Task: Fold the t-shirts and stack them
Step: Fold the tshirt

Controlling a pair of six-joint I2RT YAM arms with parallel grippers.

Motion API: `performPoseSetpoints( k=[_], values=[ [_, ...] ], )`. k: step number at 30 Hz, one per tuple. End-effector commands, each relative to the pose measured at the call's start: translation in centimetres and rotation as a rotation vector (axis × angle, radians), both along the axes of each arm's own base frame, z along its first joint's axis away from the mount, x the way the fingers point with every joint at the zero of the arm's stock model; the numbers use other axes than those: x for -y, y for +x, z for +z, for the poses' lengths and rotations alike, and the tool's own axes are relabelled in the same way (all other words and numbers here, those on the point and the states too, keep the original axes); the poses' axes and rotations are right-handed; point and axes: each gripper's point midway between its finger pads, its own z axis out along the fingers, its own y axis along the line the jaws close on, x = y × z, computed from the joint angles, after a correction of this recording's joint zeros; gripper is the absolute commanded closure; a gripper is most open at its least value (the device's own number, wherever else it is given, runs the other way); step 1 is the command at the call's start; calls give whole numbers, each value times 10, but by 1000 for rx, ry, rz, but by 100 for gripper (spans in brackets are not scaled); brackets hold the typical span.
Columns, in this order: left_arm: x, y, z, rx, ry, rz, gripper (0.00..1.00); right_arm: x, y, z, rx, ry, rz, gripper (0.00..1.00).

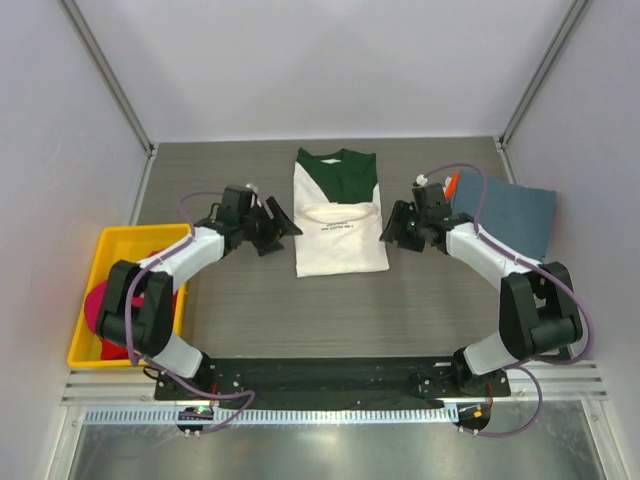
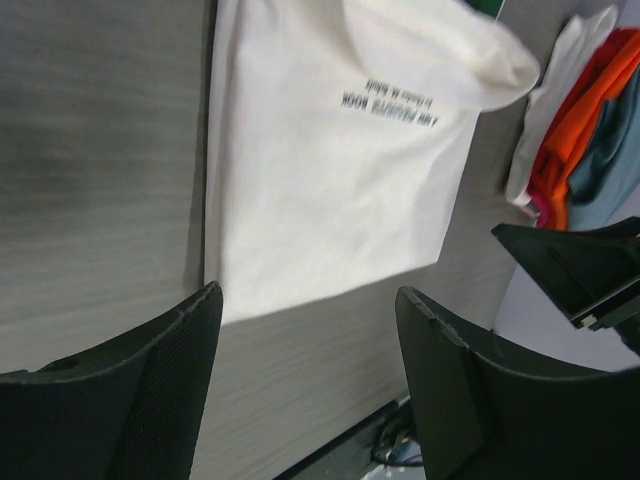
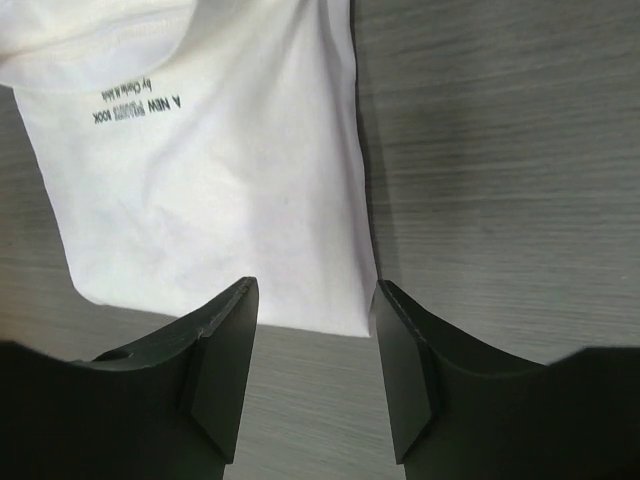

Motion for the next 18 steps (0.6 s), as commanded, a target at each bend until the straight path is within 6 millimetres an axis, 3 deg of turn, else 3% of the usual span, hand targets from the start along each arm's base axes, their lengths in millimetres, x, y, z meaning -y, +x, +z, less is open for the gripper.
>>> performPoseSetpoints(
  k=[1, 5, 12, 14, 18],
  values=[
    [8, -27, -10, -13, 16, -40, 30, -11, -9, 6, 28, 86, 31, 45],
    [13, -43, -20, -25, 19, -51, 33, -13, -24, -9, -9, 102, 41, 56],
    [22, -56, -44, -76, 15, -70, 37, -12, -39, -37, -70, 111, 44, 58],
    [25, -58, -49, -82, 15, -77, 39, -15, -40, -44, -84, 122, 49, 64],
    [26, -63, -61, -107, 28, -79, 52, -15, -44, -54, -112, 125, 43, 65]
  ],
)
